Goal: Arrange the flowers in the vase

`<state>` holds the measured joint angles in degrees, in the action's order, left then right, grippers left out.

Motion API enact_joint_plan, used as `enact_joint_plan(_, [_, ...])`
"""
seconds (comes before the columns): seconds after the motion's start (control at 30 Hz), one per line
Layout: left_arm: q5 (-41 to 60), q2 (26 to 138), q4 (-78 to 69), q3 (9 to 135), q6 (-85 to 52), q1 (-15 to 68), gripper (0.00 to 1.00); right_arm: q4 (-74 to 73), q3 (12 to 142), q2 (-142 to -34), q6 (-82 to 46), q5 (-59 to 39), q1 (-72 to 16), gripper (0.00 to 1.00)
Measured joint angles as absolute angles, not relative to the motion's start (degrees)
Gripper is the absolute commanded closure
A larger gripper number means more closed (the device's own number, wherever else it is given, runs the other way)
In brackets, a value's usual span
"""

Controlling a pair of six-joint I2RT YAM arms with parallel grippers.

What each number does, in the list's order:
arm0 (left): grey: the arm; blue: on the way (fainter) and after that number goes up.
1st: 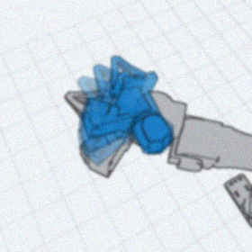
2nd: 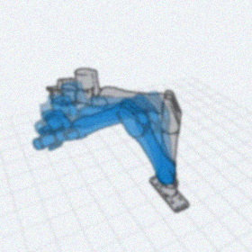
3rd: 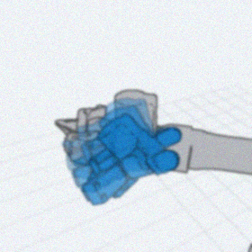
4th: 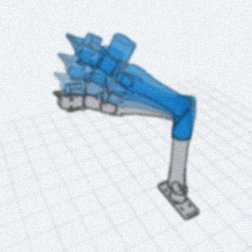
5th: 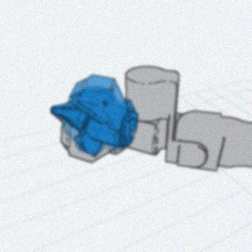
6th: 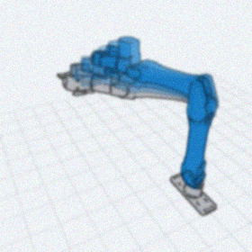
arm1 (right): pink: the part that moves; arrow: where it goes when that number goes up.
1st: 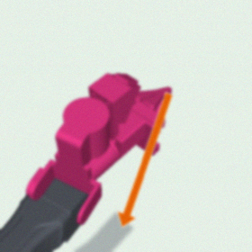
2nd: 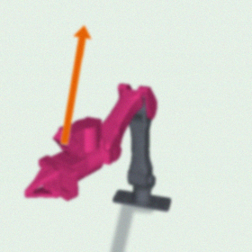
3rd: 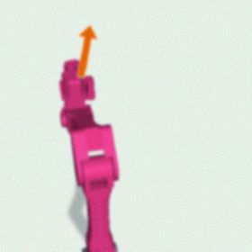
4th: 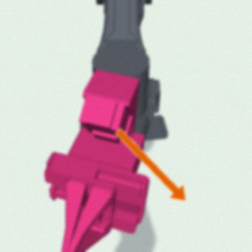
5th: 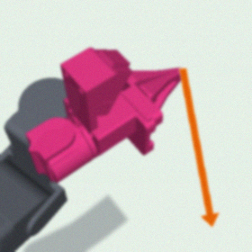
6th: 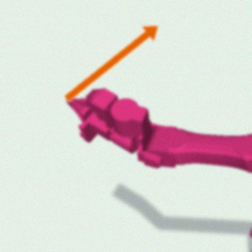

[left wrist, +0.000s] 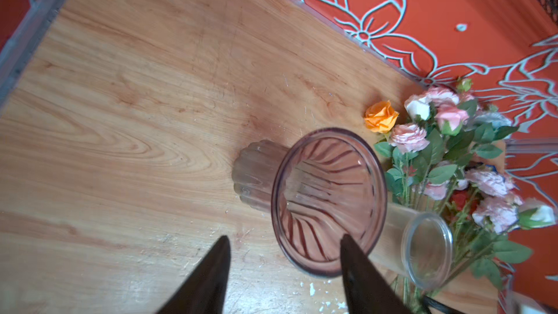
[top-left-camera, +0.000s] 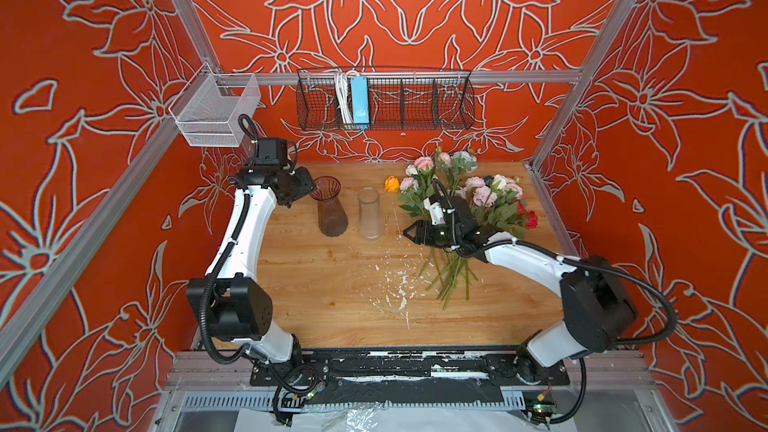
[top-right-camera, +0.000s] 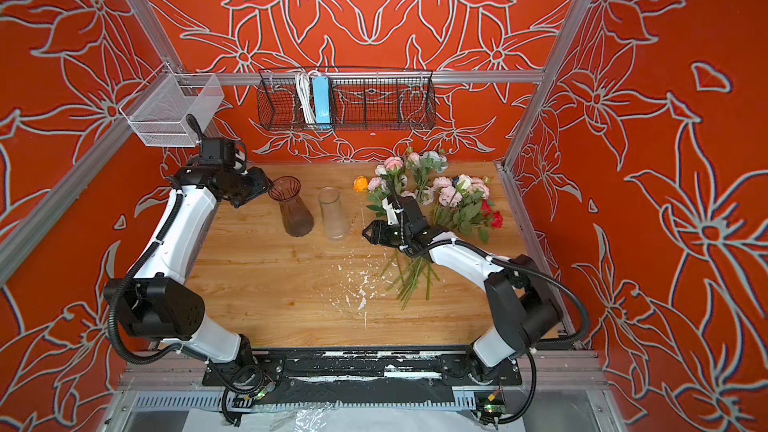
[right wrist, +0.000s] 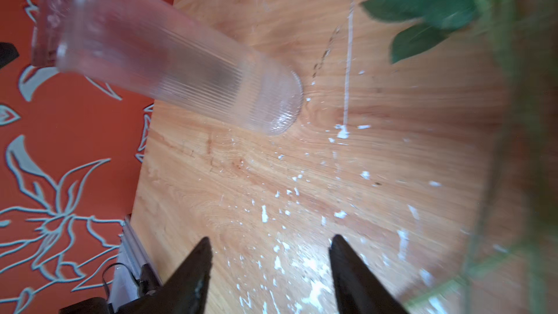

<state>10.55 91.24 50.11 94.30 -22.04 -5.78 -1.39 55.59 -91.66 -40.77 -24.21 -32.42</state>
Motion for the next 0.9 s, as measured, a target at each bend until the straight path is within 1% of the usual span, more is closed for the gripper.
enact_joint_plan(0.1, [12.8,93.5,50.2,95.4,-21.3,-6.2,0.52,-4.4,56.3,-96.6,-43.0,-25.8,-33.1,0.44])
enact_joint_plan(0.27, [15.7,95.6,50.2,95.6,-20.4,-6.1,0.52,-8.0,58.1,-102.3,-45.5,-26.8,-34.0,0.45])
enact_joint_plan(0.67, [16.1,96.2,50.1,95.6,-18.2,-6.1,0.54,-15.4,63.6,-111.9,-49.6,-28.6,-35.8,0.45])
enact_joint_plan(0.9, [16.2,97.8,50.2,95.7,-17.2,-6.1,0.55,-17.0,67.1,-116.2,-51.2,-29.0,-35.8,0.45])
